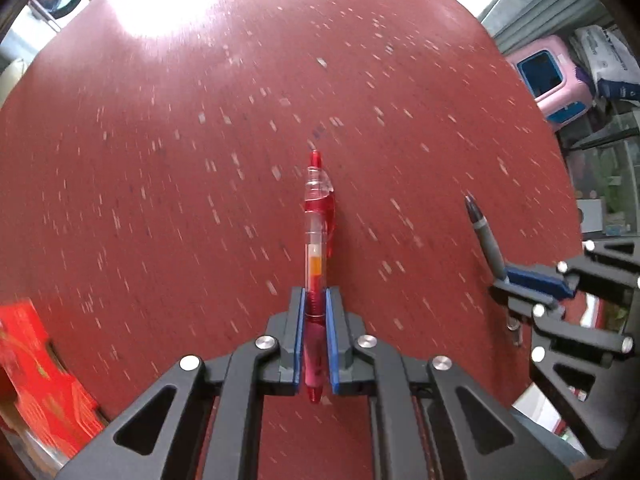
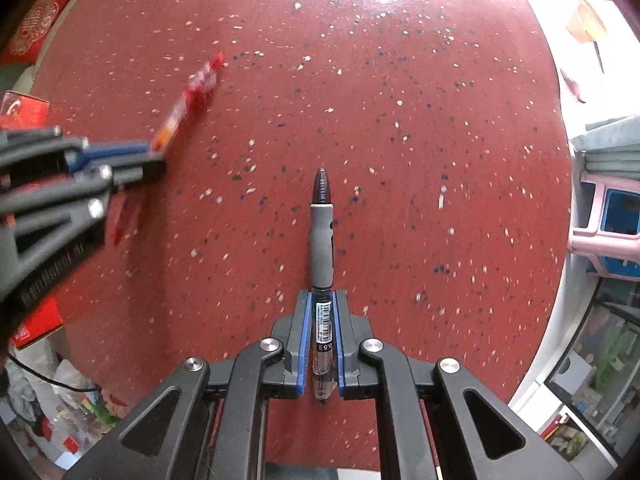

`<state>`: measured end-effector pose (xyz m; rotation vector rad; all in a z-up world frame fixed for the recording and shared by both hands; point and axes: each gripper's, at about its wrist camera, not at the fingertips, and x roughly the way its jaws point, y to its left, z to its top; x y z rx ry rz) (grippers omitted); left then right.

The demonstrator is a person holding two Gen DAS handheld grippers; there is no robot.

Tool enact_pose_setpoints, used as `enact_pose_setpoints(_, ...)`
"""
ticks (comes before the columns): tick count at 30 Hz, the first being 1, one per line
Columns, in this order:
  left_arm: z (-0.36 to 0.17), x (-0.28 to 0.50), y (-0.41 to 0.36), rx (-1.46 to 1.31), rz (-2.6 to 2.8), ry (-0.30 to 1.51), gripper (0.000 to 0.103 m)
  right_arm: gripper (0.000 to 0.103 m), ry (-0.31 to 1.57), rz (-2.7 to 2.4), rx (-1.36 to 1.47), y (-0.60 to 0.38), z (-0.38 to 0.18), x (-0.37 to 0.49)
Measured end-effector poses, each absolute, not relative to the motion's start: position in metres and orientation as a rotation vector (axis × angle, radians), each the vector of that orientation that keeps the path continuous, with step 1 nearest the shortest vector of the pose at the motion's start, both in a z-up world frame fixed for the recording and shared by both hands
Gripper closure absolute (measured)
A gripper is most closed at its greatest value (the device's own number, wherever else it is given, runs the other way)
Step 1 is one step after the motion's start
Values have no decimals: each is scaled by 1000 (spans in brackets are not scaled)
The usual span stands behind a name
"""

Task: Organize rigid objects
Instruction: 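Grasp the grey pen with the right tool while the left tool grasps the red gel pen, then carry the red gel pen and grey pen over the cardboard tray box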

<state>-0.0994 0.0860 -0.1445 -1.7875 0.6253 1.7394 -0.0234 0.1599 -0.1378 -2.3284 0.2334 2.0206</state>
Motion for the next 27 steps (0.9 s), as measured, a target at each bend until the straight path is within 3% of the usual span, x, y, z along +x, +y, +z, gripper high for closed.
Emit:
enact_pose_setpoints(12,-122,-33,72,-1896,1665,501,93,92,210,2074,-2384,138,-104,19)
enact_pose_setpoints(19,-107,-32,63,-1840,1683,523,93,92,106,2100,-2411,127,-94,26)
enact_pose_setpoints(27,-76,-36,8,-1822,1806,408,93,92,24,2146,-2388,120,-77,20)
